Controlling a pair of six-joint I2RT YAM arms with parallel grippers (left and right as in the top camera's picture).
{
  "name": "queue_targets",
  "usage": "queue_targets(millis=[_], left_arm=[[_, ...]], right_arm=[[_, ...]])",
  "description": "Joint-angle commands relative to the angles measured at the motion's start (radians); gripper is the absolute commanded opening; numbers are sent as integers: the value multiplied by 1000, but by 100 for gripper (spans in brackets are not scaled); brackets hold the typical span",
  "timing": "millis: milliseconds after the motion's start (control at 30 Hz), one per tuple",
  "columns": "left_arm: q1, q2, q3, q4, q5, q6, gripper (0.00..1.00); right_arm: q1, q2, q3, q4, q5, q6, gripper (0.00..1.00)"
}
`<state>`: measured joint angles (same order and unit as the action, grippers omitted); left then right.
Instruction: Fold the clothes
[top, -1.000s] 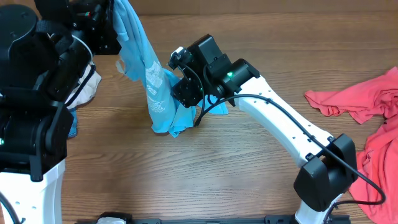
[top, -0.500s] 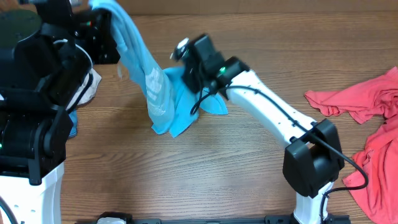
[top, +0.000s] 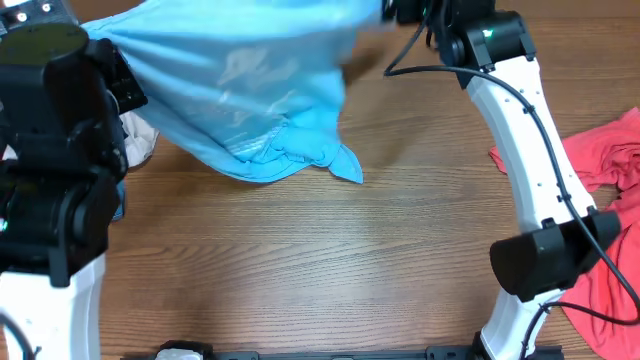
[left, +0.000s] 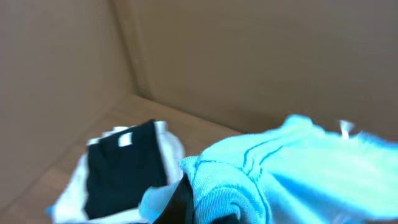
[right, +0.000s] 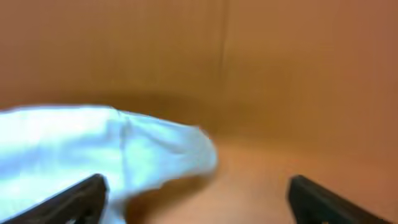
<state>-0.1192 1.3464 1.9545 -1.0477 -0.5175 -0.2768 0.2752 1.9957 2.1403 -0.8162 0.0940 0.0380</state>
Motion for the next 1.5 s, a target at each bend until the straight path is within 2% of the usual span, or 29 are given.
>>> queue_targets(millis=[0, 133, 233, 400, 500, 633, 833, 967, 1167, 1200, 1267, 1300, 1433, 1467], left_arm=[[-5, 68, 18, -8, -84, 19, 4], [-5, 158, 18, -30, -85, 19, 4], [-5, 224, 18, -42, -85, 19, 4], [-5, 274, 18, -53, -85, 19, 4], [-5, 277, 18, -55, -85, 19, 4], [-5, 275, 18, -56, -85, 19, 4], [-5, 275, 18, -62, -85, 18, 4], [-5, 275, 18, -68, -84, 14, 4], [-5, 275, 18, -75, -84, 7, 4], [-5, 275, 18, -75, -84, 7, 4], [-5, 275, 18, -74, -82, 7, 4], [-5, 275, 18, -74, -76, 7, 4], [-5, 275, 18, -75, -58, 7, 4], [-5, 275, 18, -75, -58, 7, 4]], right_arm=[[16, 51, -12, -103, -97, 27, 100], [29, 76, -36, -257, -120, 14, 100], [42, 77, -75, -310, -230, -60, 100], [77, 77, -151, -348, -269, -103, 100], [107, 77, -233, -339, -331, -194, 100], [157, 77, -362, -241, -332, -203, 100], [203, 77, -536, 23, -331, -200, 99], [211, 78, -596, 146, -332, -200, 99], [212, 94, -637, 202, -332, -194, 93], [212, 96, -645, 206, -332, -194, 88], [212, 96, -650, 203, -332, -192, 70], [212, 96, -650, 203, -332, -192, 65], [212, 96, -650, 200, -332, -192, 64], [212, 96, -650, 198, -332, -192, 68]])
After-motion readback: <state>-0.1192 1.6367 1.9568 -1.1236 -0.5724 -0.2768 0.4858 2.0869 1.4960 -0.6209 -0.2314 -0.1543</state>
